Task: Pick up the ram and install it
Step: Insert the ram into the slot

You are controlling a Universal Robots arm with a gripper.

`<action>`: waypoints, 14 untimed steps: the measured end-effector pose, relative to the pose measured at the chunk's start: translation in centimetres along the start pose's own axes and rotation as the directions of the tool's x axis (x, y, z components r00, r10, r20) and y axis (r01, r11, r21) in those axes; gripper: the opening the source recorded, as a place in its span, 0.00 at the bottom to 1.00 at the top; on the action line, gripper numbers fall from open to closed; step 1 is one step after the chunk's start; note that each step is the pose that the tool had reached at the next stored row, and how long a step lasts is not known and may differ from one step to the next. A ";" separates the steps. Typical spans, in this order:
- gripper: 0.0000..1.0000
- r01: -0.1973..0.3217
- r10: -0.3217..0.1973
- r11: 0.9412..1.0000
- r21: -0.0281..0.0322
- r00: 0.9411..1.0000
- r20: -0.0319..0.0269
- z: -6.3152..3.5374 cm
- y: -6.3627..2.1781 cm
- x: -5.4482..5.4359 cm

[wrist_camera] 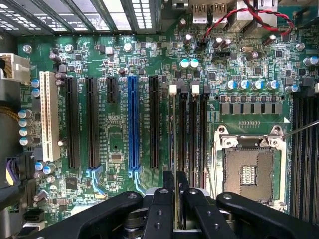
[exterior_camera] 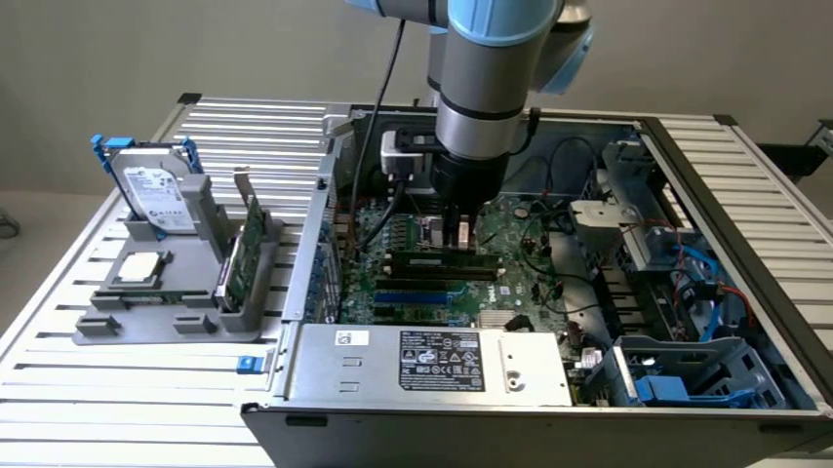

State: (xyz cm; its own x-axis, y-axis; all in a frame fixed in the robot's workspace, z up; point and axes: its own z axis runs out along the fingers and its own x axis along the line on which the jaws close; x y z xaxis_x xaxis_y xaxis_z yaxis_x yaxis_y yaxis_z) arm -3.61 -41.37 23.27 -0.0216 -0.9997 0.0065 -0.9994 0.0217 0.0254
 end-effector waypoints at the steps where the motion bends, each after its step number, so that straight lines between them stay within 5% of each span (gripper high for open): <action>1: 0.15 0.000 0.000 1.000 0.000 1.000 0.000 0.05 0.00 0.0; 14: 0.15 0.000 0.000 1.000 0.000 1.000 0.000 0.34 -0.01 -0.2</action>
State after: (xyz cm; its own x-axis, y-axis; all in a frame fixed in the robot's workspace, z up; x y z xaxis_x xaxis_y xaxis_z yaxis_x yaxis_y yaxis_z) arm -3.61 -41.18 22.92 -0.0215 -0.9997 0.0064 -0.9994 0.0217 0.0254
